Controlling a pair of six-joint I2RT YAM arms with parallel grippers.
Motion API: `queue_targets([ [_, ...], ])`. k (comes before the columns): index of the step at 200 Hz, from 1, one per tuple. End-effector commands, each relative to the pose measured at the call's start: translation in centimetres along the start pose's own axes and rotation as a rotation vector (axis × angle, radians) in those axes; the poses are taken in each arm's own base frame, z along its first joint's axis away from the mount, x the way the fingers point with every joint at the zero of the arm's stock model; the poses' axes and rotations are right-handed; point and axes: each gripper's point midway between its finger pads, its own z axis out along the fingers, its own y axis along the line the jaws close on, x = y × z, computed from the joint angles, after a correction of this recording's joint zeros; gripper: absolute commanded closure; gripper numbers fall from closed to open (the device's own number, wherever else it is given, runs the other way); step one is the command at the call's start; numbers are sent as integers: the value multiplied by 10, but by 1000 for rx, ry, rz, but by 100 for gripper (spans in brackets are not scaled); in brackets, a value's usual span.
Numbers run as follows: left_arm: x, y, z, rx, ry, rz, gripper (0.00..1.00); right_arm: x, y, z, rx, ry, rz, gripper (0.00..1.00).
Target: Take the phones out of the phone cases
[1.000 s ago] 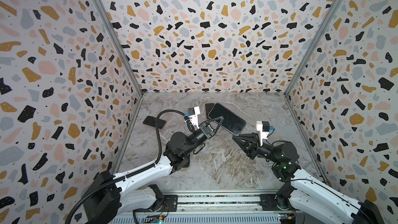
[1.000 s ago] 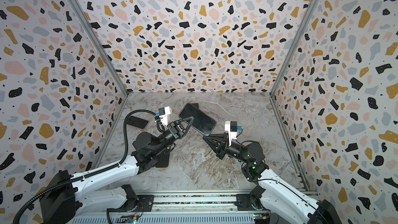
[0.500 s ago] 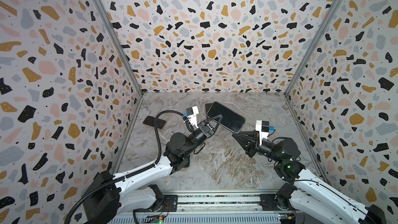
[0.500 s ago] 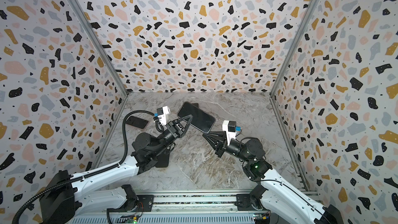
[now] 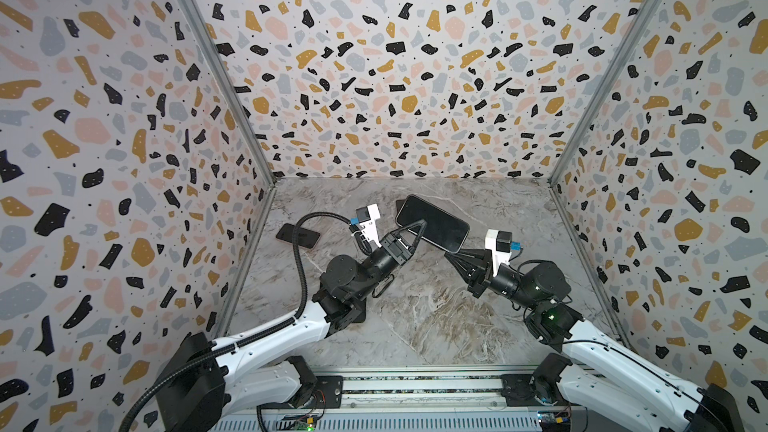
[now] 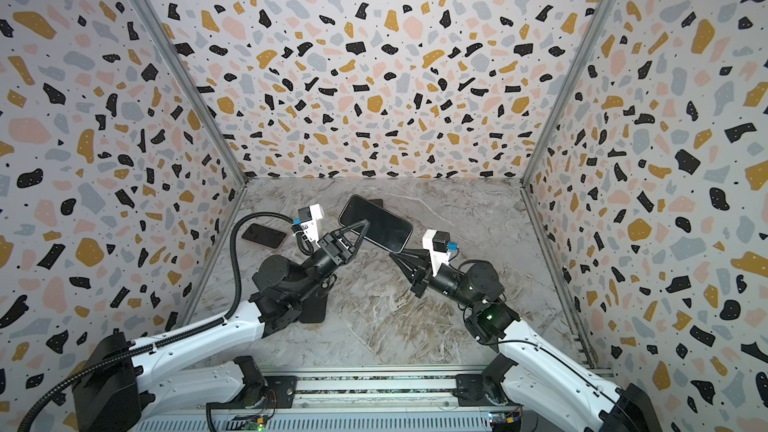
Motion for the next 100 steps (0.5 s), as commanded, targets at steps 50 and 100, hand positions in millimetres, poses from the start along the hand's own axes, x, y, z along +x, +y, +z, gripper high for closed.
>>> queue_targets([
  [50, 20, -46, 2, 55, 420, 303, 100, 30, -18, -40, 127, 80, 7, 50],
  [100, -6, -30, -7, -13, 611, 606, 100, 52, -5, -61, 101, 188, 54, 42],
])
